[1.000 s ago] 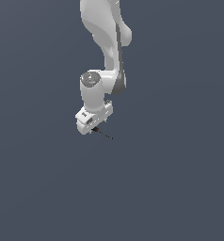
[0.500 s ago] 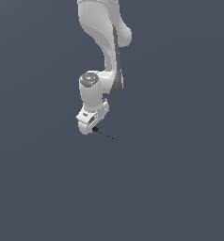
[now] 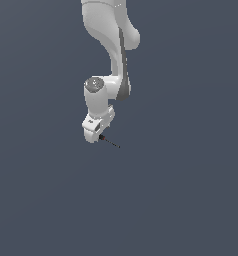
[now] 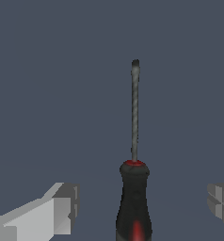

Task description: Pick up the object and move it to a goal position.

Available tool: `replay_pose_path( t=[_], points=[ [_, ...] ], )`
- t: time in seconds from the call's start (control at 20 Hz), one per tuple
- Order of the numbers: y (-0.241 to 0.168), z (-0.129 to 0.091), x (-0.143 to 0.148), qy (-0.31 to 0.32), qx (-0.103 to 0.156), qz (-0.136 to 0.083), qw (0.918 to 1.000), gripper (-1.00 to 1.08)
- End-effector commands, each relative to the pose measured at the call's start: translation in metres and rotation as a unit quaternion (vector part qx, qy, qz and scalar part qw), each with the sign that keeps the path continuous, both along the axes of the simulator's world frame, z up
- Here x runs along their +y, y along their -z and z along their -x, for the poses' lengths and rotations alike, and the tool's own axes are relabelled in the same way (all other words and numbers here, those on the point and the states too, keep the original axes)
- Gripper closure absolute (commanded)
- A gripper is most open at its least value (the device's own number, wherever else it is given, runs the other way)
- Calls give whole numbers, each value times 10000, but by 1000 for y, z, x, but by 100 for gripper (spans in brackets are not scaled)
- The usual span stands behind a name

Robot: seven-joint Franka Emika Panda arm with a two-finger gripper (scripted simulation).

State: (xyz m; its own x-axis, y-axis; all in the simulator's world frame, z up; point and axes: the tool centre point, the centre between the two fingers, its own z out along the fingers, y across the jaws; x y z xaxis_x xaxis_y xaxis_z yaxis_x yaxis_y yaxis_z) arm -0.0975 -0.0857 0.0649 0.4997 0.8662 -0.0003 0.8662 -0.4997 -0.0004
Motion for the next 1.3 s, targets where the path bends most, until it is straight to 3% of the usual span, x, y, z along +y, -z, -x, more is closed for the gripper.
replay_pose_path(
  t=[0.0,0.85,0.9,1.25],
  points=[
    [1,0,0,-1,0,0,10000,-92],
    [50,1,0,-23,-2,0,10000,-92],
    [50,1,0,-23,-2,0,10000,108],
    [50,1,0,-23,-2,0,10000,108]
  ],
)
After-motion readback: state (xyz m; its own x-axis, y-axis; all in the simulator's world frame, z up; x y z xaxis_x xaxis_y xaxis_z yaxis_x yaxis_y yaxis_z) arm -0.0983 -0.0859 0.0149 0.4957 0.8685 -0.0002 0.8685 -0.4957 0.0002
